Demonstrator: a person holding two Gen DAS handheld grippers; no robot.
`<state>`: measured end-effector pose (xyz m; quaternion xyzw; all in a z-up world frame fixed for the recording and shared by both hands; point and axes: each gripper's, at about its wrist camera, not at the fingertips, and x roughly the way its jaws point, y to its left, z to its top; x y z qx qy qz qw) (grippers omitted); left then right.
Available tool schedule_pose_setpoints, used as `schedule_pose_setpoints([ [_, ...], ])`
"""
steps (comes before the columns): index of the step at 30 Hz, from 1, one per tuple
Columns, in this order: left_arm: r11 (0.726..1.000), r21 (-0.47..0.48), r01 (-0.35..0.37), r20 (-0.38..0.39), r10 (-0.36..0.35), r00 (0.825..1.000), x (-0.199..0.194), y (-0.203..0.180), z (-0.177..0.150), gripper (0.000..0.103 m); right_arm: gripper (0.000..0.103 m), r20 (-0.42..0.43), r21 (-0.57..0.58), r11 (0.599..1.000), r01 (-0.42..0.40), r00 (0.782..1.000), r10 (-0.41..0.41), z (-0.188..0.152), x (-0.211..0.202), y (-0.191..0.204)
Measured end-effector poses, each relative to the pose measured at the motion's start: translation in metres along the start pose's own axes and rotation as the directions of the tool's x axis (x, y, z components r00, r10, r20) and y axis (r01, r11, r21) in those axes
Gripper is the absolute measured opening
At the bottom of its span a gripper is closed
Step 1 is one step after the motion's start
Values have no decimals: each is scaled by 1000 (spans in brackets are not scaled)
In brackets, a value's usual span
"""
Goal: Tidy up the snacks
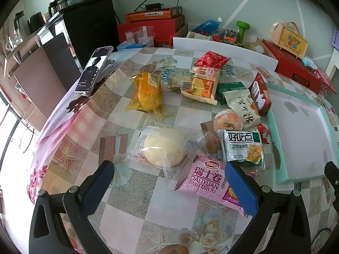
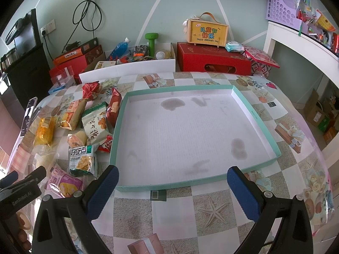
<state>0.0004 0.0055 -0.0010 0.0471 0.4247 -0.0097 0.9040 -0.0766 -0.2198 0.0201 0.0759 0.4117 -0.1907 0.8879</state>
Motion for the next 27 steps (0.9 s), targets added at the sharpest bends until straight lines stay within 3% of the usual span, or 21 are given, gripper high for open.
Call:
schedule_pose_setpoints([
  [15, 999, -44, 17, -41, -19, 999, 2, 7, 2, 103, 103, -1, -13, 1000, 8, 1000, -8, -2, 3, 4],
  [20, 988, -152, 6, -50, -14, 999, 5, 32, 4, 103, 103, 14, -54, 993, -102, 995, 103, -3, 2, 20],
  [23, 985, -170, -34, -86, 20, 996, 9, 45, 3, 103, 103, 6, -99, 982, -160, 987, 162, -6, 4, 37],
  [27, 973, -232, -18, -117, -9, 993, 14, 60, 1, 103, 103, -29, -123, 961, -247, 969, 246, -10, 11, 62],
])
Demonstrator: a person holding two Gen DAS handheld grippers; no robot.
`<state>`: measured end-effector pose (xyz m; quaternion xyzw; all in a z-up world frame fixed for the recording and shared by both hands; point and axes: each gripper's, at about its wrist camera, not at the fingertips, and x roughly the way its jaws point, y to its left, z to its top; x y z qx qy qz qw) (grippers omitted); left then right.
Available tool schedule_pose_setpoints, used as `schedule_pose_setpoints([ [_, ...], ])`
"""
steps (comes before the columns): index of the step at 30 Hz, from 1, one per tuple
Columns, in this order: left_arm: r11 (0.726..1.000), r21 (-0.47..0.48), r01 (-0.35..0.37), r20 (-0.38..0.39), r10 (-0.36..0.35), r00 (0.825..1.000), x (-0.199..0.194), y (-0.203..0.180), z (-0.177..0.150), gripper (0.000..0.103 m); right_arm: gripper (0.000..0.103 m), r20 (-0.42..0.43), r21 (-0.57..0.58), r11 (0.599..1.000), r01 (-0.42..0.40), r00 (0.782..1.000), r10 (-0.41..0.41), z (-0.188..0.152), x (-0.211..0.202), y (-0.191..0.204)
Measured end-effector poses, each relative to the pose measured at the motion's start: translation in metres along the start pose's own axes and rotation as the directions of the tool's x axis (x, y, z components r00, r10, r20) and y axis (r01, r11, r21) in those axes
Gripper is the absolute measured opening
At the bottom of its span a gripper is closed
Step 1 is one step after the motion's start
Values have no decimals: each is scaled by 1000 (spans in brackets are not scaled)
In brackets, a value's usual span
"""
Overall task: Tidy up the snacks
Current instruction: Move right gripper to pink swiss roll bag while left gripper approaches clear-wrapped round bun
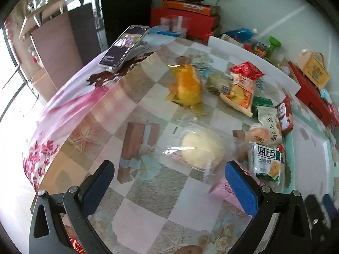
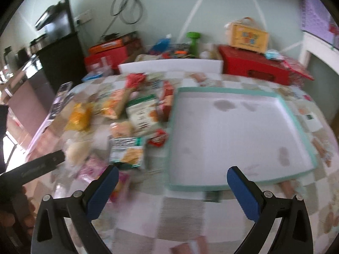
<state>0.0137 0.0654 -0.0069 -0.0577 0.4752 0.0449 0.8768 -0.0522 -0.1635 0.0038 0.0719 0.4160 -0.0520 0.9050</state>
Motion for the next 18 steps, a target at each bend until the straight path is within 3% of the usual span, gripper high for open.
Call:
schedule_pose_setpoints([
  [8, 999, 10, 34, -59, -34, 998, 11, 0, 0, 103, 103, -67, -106, 991, -81, 995, 75, -8, 28, 48],
  [18, 996, 61, 60, -110, -53, 993, 35, -10, 9, 103, 103, -156, -196, 974, -116, 984, 85, -17, 65, 74],
])
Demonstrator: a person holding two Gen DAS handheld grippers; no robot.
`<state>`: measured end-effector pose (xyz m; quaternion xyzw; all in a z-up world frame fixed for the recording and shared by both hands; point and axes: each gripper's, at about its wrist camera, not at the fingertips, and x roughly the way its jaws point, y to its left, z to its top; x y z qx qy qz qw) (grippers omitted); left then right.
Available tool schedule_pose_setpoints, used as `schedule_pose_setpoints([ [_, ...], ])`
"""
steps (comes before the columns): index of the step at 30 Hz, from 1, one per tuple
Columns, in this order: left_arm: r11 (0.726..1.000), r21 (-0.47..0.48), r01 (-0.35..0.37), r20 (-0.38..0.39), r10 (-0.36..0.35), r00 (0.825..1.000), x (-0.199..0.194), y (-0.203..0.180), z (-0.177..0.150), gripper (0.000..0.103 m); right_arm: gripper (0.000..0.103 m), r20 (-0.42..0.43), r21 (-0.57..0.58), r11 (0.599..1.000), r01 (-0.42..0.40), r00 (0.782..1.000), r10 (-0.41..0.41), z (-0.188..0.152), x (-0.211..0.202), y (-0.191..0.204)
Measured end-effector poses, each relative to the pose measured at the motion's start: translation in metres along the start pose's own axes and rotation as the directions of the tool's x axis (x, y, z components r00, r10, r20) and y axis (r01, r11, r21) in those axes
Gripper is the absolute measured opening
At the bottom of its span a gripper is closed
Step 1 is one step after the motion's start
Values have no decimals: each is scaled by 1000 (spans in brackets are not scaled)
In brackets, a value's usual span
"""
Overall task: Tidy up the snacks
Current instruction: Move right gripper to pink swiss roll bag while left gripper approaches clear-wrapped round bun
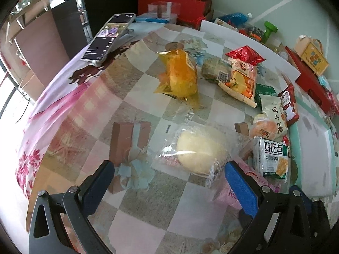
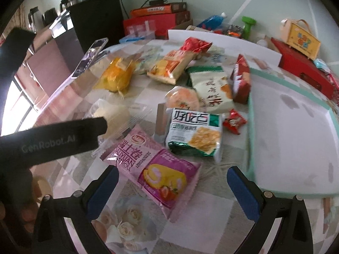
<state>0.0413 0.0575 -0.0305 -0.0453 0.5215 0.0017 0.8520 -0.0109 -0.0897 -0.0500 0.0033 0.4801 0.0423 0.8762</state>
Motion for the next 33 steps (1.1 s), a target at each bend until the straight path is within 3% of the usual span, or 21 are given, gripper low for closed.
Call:
schedule_pose_setpoints([
  [18, 1000, 8, 13, 4, -13, 1000, 28, -9, 25, 102, 103, -16, -71, 997, 5, 1000, -6, -1, 23, 19],
  [20, 1000, 10, 21, 14, -21, 1000, 26, -8, 24, 95, 103, -11, -68, 998, 3, 1000, -4, -1, 22, 19],
  [22, 999, 13, 48, 22, -48, 999, 24, -9, 24, 79, 99, -4, -66, 998, 3, 1000, -3, -2, 20, 19],
  [28, 998, 25, 57, 37, -58, 998, 18, -11, 21, 68, 82, 7, -73, 997, -8, 1000, 9, -3, 17, 21],
  [33, 998, -12, 64, 27, -64, 998, 15, -2, 17, 67, 76, 9, -76, 997, -17, 1000, 18, -3, 18, 22],
])
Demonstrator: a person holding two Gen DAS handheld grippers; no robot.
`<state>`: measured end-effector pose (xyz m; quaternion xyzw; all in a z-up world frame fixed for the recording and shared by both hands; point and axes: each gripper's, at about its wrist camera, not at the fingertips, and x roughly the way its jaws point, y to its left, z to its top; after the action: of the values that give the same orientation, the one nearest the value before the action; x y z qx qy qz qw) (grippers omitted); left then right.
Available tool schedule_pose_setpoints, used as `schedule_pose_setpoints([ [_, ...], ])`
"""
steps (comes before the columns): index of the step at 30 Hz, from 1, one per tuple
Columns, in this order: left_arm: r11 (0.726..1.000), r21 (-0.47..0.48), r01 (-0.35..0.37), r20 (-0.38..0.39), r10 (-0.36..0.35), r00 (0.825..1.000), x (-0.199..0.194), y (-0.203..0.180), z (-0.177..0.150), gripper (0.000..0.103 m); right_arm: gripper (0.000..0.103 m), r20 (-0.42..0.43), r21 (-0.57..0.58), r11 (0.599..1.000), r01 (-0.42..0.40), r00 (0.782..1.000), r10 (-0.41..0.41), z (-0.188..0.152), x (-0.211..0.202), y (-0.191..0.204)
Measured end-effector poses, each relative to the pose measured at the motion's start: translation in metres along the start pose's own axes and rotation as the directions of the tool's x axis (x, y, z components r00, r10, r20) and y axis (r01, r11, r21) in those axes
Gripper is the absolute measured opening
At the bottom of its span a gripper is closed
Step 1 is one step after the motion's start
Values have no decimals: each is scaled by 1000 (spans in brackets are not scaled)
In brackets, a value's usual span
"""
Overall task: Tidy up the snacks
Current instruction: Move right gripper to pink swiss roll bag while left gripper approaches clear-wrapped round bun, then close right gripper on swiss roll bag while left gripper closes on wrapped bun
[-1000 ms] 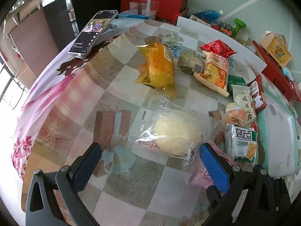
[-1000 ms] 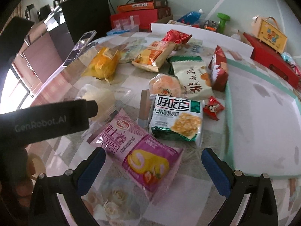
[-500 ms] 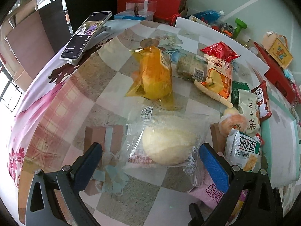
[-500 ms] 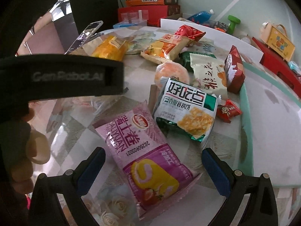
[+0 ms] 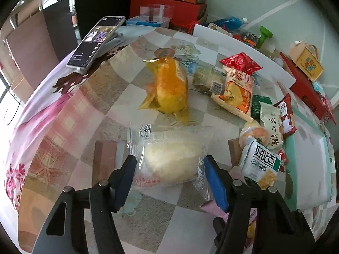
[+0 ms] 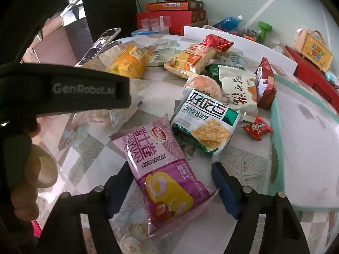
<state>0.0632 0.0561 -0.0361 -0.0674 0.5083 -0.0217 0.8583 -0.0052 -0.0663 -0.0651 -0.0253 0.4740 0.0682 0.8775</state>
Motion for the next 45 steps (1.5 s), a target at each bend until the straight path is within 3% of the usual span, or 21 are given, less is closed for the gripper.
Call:
schedule_pose_setpoints([
  [7, 998, -53, -18, -14, 17, 1000, -4, 15, -7, 67, 64, 6, 7, 1000, -19, 1000, 18, -3, -3, 0],
  [17, 998, -62, -31, -23, 30, 999, -9, 22, -13, 67, 57, 11, 2, 1000, -18, 1000, 18, -4, -9, 3],
  [24, 997, -73, -27, -32, 25, 999, -9, 25, -15, 67, 41, 19, 5, 1000, -19, 1000, 19, -4, -18, 4],
  [35, 997, -78, -26, -40, 23, 999, -11, 25, -16, 67, 41, 53, 25, 1000, -10, 999, 9, 1, -37, 1],
  [45, 998, -68, -7, 9, 7, 1000, -28, 21, -15, 60, 41, 104, 51, 999, -2, 995, -3, 5, -60, -4],
])
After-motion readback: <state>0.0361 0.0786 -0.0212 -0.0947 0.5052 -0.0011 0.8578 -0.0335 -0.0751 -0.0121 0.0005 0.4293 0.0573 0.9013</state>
